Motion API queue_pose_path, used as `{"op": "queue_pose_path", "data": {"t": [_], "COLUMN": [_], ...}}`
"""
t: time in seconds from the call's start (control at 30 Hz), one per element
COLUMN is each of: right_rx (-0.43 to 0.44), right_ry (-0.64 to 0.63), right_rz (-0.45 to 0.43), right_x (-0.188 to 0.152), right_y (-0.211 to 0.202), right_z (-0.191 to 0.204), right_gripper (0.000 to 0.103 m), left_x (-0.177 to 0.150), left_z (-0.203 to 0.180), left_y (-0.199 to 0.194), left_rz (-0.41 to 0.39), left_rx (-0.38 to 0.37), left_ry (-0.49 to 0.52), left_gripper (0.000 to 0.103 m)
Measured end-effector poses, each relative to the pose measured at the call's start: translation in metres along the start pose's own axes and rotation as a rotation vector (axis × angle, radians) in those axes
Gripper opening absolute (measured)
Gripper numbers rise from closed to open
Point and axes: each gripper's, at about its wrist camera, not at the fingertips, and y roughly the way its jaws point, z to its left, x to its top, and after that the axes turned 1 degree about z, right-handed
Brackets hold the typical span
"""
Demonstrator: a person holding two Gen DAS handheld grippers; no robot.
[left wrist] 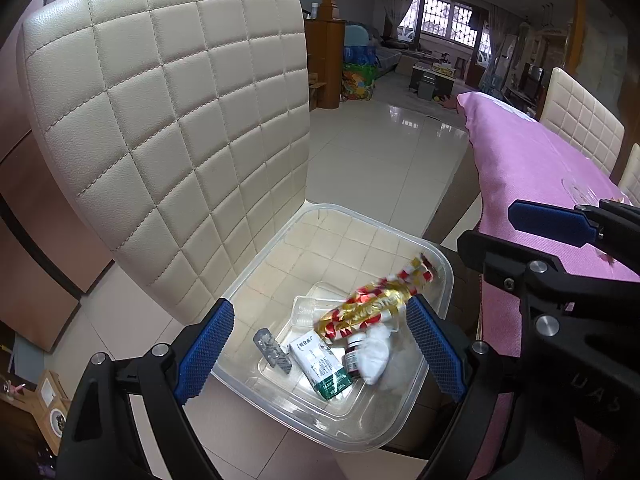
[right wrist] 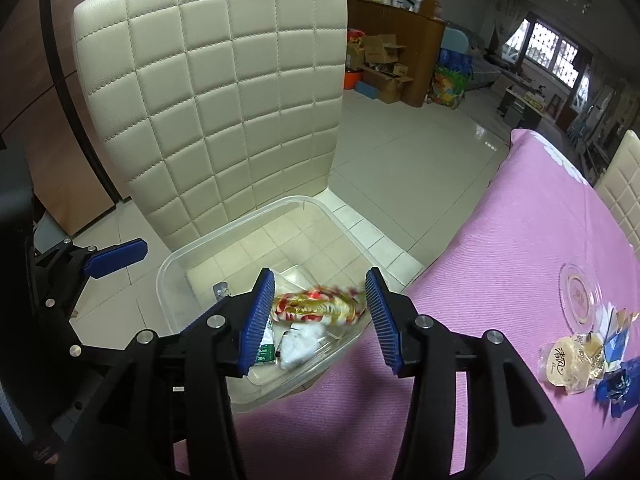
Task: Collect trash
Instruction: 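Lower the white tissue into the bin and open the right tool, then grasp the blue candy wrapper with the right tool while the left grasps the gold snack wrapper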
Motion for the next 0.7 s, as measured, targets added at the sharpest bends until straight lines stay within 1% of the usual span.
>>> {"op": "queue_pose_path", "data": {"t": [0.27, 0.4, 0.57, 0.7], "right_rx": [-0.007, -0.026, -0.061, -0.09], "right_ry": [0.007, 0.025, 0.073, 0.109], "right_rz": [-0.011, -0.033, -0.063, -0.085], "right_x": [-0.004, -0.009, -0.021, -0.034], "right_y": [-0.011, -0.027, -0.051, -0.072], "right_z": [-0.005, -0.013, -0.033, -0.048], "right_gripper": [0.049, 0.05, 0.055, 0.055], "left_x": [0.002, 0.003, 0.004, 0.002], "left_z": [-0.007, -0.016, -0.029, -0.049], "left_y": [-0.01, -0.023, -0.041, -0.06], "left_rz": [-0.017, -0.04, -0.069, -0.097], "left_rx": [-0.002, -0.007, -0.019, -0.037], "left_ry": [0.012, 0.033, 0.056, 0.086], "left_gripper": [0.086, 0.086, 0.086, 0.086]}}
